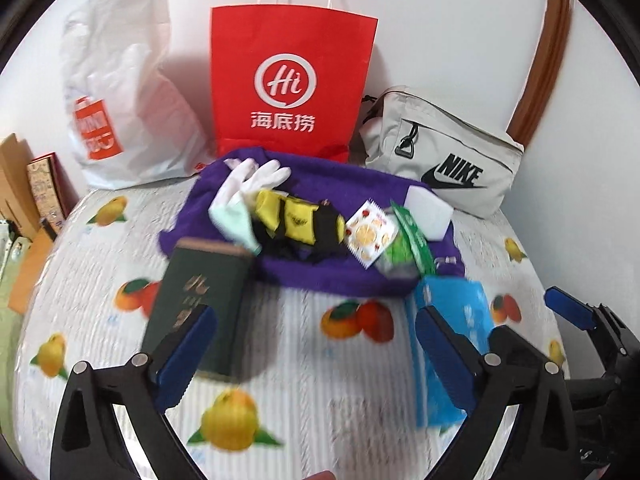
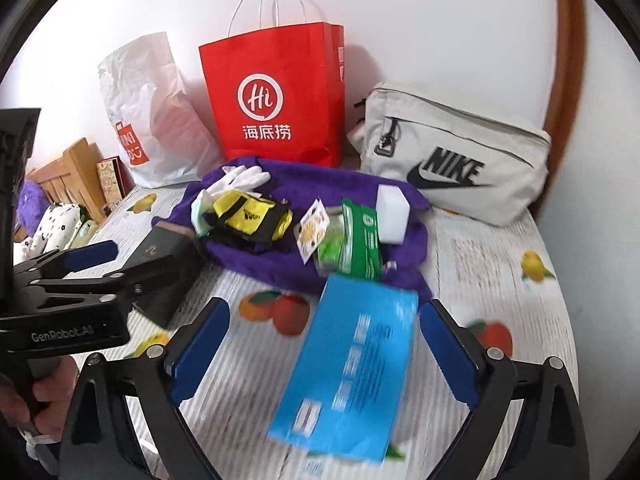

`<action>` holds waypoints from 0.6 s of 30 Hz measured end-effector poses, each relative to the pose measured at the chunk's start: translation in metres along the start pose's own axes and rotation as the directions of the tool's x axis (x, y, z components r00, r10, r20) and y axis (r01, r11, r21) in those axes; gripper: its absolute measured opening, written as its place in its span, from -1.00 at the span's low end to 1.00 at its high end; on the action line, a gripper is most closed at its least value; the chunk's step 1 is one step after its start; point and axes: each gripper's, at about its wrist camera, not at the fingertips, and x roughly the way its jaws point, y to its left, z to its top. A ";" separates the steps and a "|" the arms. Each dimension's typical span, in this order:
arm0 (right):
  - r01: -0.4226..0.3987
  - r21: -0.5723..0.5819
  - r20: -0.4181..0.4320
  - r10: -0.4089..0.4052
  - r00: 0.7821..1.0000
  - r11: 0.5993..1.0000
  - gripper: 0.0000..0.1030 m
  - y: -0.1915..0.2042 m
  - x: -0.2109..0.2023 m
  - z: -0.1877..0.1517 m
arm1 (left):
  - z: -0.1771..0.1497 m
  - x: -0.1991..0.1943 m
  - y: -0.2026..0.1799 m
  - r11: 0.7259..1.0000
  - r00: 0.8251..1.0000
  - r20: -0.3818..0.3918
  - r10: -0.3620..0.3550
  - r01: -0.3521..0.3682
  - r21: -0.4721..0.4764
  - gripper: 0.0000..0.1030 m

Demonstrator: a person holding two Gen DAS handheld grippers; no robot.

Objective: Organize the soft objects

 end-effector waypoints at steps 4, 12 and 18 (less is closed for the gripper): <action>0.018 0.025 0.014 -0.019 1.000 1.000 0.86 0.005 -0.028 -0.023 | -0.027 -0.025 0.004 0.999 1.000 0.003 0.027 -0.027 0.023 0.95; 0.032 0.072 0.036 -0.035 0.999 0.997 0.90 0.010 -0.078 -0.065 | -0.071 -0.074 0.004 0.998 0.998 0.038 0.044 -0.046 0.051 0.95; 0.040 0.066 0.059 -0.044 0.997 0.997 0.90 0.018 -0.110 -0.087 | -0.093 -0.106 -0.001 0.995 0.997 0.051 0.061 -0.065 0.074 0.95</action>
